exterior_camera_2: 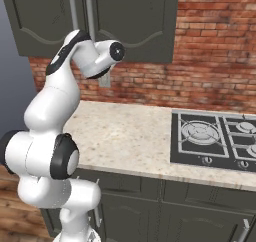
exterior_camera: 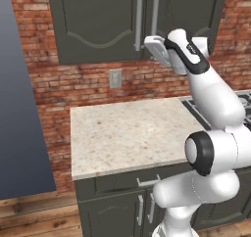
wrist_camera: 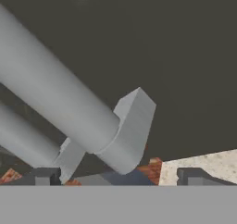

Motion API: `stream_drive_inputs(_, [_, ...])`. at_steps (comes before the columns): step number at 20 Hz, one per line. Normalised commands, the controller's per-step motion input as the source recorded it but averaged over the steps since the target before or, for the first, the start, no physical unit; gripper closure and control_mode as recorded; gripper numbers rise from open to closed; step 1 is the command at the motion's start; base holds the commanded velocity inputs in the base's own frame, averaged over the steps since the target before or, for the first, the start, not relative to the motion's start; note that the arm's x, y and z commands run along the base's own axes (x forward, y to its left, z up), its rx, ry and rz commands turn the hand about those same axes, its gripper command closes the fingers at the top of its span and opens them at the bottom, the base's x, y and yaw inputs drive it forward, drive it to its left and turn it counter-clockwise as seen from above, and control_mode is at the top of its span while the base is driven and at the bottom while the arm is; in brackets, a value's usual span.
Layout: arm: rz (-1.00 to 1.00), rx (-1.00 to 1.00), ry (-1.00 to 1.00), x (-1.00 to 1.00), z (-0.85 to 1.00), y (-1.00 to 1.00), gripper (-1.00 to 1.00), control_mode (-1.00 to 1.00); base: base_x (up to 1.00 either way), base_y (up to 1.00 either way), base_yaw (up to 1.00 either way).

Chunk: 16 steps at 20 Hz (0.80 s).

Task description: Close all open cabinet doors.

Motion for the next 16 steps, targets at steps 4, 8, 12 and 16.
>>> stream_drive_inputs(4, [0.00,0.00,0.00,-0.17,-0.16,0.00,-1.00,-1.00,0.00,0.00,0.00])
stream_drive_inputs(8, [0.00,0.00,0.00,-0.25,-0.12,0.00,-1.00,-1.00,0.00,0.00,0.00])
stream_drive_inputs(12, [0.00,0.00,0.00,-0.26,-0.05,0.00,-1.00,-1.00,0.00,0.00,0.00])
stream_drive_inputs(16, [0.00,0.00,0.00,-0.37,0.00,0.02,-1.00,-1.00,0.00,0.00,0.00])
